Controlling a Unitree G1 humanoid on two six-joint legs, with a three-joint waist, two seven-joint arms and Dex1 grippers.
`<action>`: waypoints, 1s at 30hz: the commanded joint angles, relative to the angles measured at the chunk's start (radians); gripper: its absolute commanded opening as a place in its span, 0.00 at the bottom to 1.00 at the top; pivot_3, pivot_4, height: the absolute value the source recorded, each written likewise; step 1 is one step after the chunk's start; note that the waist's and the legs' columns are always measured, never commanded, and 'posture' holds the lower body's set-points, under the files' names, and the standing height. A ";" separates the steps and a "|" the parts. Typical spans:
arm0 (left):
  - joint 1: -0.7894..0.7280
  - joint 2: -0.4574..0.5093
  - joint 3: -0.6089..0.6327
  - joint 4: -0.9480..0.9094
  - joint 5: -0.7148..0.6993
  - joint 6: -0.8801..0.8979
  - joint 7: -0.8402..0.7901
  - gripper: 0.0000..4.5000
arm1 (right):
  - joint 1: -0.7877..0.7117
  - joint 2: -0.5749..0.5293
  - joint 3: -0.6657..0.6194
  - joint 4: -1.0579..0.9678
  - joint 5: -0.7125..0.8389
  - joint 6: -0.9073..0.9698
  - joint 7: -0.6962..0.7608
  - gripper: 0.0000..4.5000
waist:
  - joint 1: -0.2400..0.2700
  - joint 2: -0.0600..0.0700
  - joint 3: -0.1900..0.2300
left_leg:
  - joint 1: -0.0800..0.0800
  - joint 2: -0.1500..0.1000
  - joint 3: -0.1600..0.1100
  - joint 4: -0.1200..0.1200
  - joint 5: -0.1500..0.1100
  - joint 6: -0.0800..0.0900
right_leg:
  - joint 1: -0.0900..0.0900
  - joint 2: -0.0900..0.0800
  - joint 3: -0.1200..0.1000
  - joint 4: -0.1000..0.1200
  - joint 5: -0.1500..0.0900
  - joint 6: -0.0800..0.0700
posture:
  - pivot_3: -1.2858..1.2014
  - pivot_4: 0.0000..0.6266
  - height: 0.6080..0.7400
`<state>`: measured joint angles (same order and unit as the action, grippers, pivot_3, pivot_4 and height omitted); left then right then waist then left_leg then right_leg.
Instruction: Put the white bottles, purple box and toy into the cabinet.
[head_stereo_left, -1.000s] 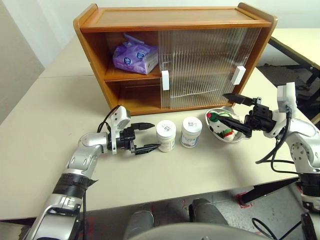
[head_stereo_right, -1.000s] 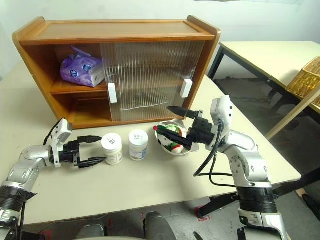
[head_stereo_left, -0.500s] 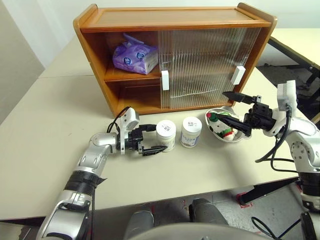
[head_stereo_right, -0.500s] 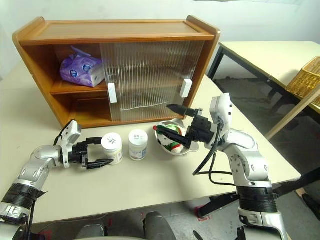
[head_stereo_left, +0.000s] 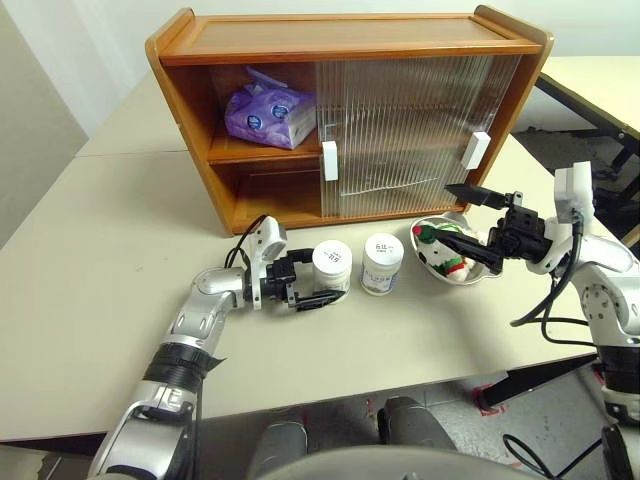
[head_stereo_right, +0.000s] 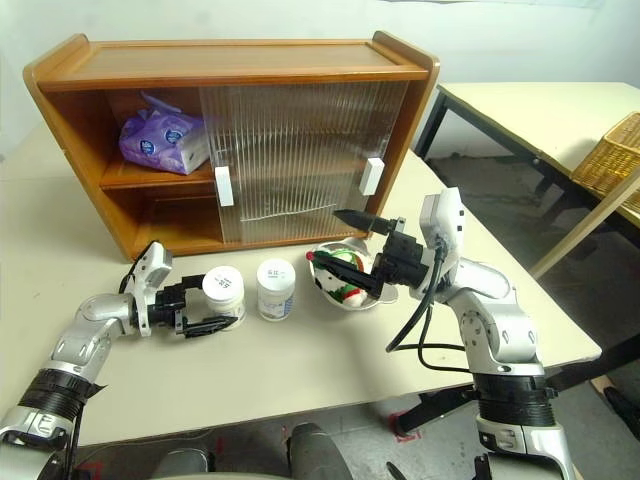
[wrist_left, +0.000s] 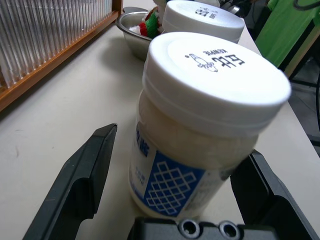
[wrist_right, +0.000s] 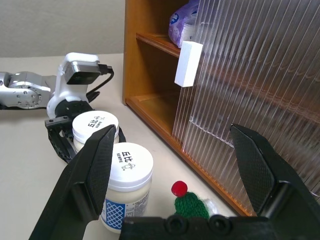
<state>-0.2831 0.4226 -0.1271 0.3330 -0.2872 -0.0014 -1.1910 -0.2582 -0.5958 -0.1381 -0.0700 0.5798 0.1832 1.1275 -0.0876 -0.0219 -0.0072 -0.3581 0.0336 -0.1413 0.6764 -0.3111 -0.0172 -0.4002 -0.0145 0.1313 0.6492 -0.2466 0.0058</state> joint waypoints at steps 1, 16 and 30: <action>0.015 0.012 -0.004 0.009 0.013 -0.007 -0.004 0.99 | 0.002 -0.004 -0.006 0.005 -0.003 -0.011 0.005 1.00 | 0.000 0.000 0.000 | 0.000 0.000 0.000 0.000 0.000 0.000 | 0.000 0.000 0.000 0.000 0.000 0.000 | 0.44 0.00 1.00; 0.015 0.008 -0.012 0.013 0.022 -0.011 -0.002 0.99 | -0.001 0.000 0.001 0.013 -0.004 -0.015 0.005 1.00 | 0.000 0.000 0.000 | 0.000 0.000 0.000 0.000 0.000 0.000 | 0.000 0.000 0.000 0.000 0.000 0.000 | 0.44 0.00 1.00; 0.023 -0.001 0.039 -0.046 -0.024 0.019 0.038 0.68 | -0.001 0.012 0.014 0.022 -0.014 -0.022 0.007 1.00 | 0.000 0.000 0.000 | 0.000 0.000 0.000 0.000 0.000 0.000 | 0.000 0.000 0.000 0.000 0.000 0.000 | 0.44 0.00 1.00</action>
<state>-0.2589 0.4253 -0.1194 0.3223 -0.2837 0.0120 -1.1704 -0.2583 -0.5870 -0.1358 -0.0581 0.5762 0.1716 1.1315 -0.0874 -0.0215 -0.0074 -0.3579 0.0337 -0.1413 0.6764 -0.3111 -0.0170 -0.3999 -0.0145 0.1313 0.6493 -0.2467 0.0063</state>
